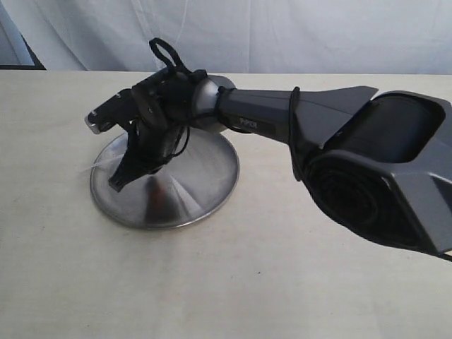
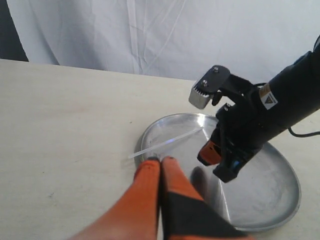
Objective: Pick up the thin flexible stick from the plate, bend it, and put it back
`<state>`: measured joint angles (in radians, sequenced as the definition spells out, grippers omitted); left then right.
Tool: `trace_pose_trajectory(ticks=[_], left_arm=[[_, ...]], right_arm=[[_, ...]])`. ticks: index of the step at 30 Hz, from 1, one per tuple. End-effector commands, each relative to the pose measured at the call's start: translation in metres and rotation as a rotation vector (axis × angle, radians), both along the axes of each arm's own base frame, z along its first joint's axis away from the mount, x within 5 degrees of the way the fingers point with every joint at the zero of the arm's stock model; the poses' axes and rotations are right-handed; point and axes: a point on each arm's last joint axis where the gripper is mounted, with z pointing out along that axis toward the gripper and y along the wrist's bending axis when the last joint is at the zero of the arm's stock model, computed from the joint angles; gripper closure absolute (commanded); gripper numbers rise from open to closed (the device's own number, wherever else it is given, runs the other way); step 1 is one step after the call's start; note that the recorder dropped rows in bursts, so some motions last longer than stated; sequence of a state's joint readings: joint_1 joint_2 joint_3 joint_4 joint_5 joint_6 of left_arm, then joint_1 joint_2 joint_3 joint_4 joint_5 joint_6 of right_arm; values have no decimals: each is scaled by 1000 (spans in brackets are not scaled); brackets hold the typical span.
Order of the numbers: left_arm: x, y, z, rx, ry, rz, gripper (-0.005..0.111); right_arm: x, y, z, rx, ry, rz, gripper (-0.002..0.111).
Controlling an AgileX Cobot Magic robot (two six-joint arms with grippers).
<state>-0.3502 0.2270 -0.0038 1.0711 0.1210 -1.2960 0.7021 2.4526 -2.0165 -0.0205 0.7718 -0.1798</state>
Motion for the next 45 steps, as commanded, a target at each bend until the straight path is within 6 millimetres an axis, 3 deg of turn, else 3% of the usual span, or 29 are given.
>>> trace_pose_trajectory(ticks=[1, 5, 11, 16, 25, 35, 45], left_arm=[[-1, 0, -1, 0, -3, -4, 107], [-1, 0, -1, 0, -3, -4, 107], [-1, 0, -1, 0, -3, -4, 107], [-1, 0, -1, 0, -3, -4, 107], [-1, 0, -1, 0, -3, -4, 107], [-1, 0, -1, 0, -3, -4, 107], [-1, 0, -1, 0, -3, -4, 107]], right_arm=[[17, 12, 31, 239, -205, -80, 108], [28, 22, 23, 473, -253, -230, 108], [29, 19, -27, 449, -121, -349, 108], [32, 14, -43, 462, -36, -472, 108], [34, 11, -24, 260, 11, -408, 108], [28, -6, -3, 25, 24, -315, 108], [23, -12, 25, -3, 22, -327, 108]])
